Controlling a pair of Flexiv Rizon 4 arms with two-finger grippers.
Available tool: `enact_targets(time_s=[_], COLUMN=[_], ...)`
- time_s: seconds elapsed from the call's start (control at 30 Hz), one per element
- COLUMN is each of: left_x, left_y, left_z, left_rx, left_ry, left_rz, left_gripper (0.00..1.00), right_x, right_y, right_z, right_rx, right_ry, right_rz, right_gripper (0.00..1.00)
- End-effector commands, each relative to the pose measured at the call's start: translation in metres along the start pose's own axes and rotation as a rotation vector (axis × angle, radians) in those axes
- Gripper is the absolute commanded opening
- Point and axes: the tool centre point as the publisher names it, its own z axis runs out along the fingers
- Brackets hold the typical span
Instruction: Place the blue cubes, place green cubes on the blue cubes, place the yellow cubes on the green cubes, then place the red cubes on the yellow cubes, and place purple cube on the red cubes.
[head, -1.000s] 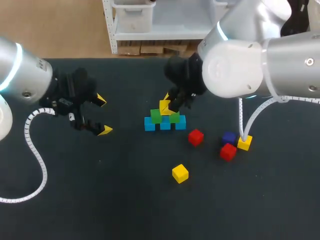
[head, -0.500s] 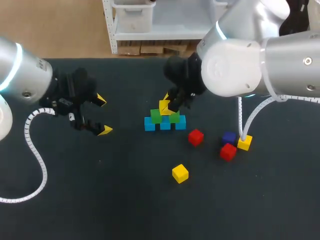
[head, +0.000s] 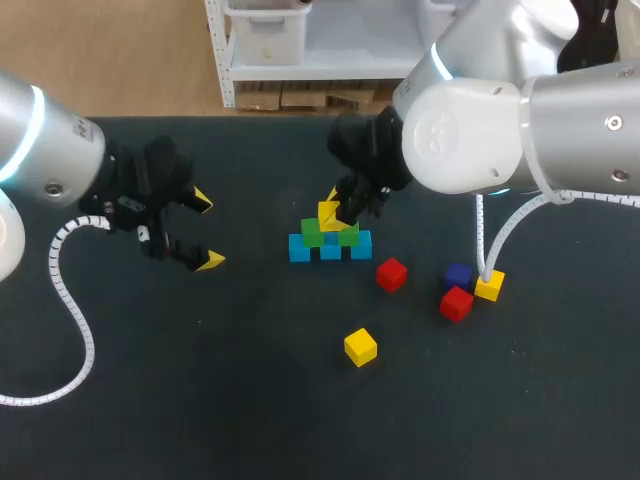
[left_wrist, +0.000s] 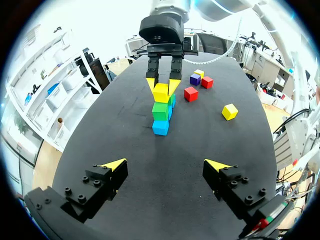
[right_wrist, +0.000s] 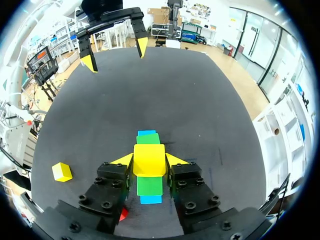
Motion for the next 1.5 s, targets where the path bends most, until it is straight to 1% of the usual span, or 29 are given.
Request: enact_targets(time_s=[0.03, 0.13, 0.33, 0.53, 0.67, 0.73, 0.77, 0.8, 0.97, 1.1, 1.2, 1.33, 1.4, 1.5], left_x=[0.003, 0.003, 0.003, 0.003, 0.003, 0.003, 0.003, 0.003, 0.003, 0.003, 0.003, 0.003, 0.003, 0.003], left_y=[-0.001, -0.001, -0.001, -0.001, -0.001, -0.001, -0.001, -0.001, -0.001, -0.001, -0.001, -0.001, -0.001, -0.001], left_z=[-0.001, -0.001, -0.001, -0.001, -0.001, -0.001, -0.001, -0.001, -0.001, -0.001, -0.001, -0.001, -0.001, -0.001], left_rx=[0.001, 0.001, 0.001, 0.001, 0.001, 0.001, 0.001, 0.001, 0.001, 0.001, 0.001, 0.001, 0.001, 0.001], left_ry=[-0.011, -0.011, -0.011, -0.011, -0.011, -0.011, -0.011, -0.011, -0.011, -0.011, -0.011, -0.011, -0.011, -0.011], left_rz=[0.004, 0.004, 0.004, 0.004, 0.004, 0.004, 0.004, 0.004, 0.004, 0.004, 0.004, 0.004, 0.004, 0.004], left_gripper=[1.00, 1.00, 1.00, 1.00, 1.00, 1.00, 1.00, 1.00, 1.00, 1.00, 1.00, 1.00, 1.00, 1.00], right_x=[0.000, 0.000, 0.000, 0.000, 0.000, 0.000, 0.000, 0.000, -0.001, -0.001, 0.003, 0.015, 0.024, 0.036], right_y=[-0.002, -0.003, -0.004, -0.004, -0.004, -0.004, -0.004, -0.004, -0.003, -0.003, -0.002, 0.000, 0.000, 0.003], right_z=[0.001, 0.001, 0.002, 0.003, 0.003, 0.003, 0.003, 0.003, 0.000, -0.011, -0.028, -0.057, -0.071, -0.089], right_rx=[-0.006, -0.006, -0.005, -0.008, -0.010, -0.012, -0.012, -0.011, -0.013, -0.007, 0.006, 0.025, 0.036, 0.017], right_ry=[-0.002, -0.002, -0.001, -0.001, -0.002, 0.000, 0.002, 0.003, 0.005, -0.001, -0.009, -0.015, -0.019, -0.030], right_rz=[0.000, 0.000, 0.002, 0.001, 0.001, 0.003, 0.004, 0.004, 0.001, 0.007, 0.017, 0.024, 0.014, -0.040], right_gripper=[0.30, 0.34, 0.37, 0.36, 0.39, 0.47, 0.67, 1.00, 1.00, 1.00, 1.00, 1.00, 1.00, 1.00])
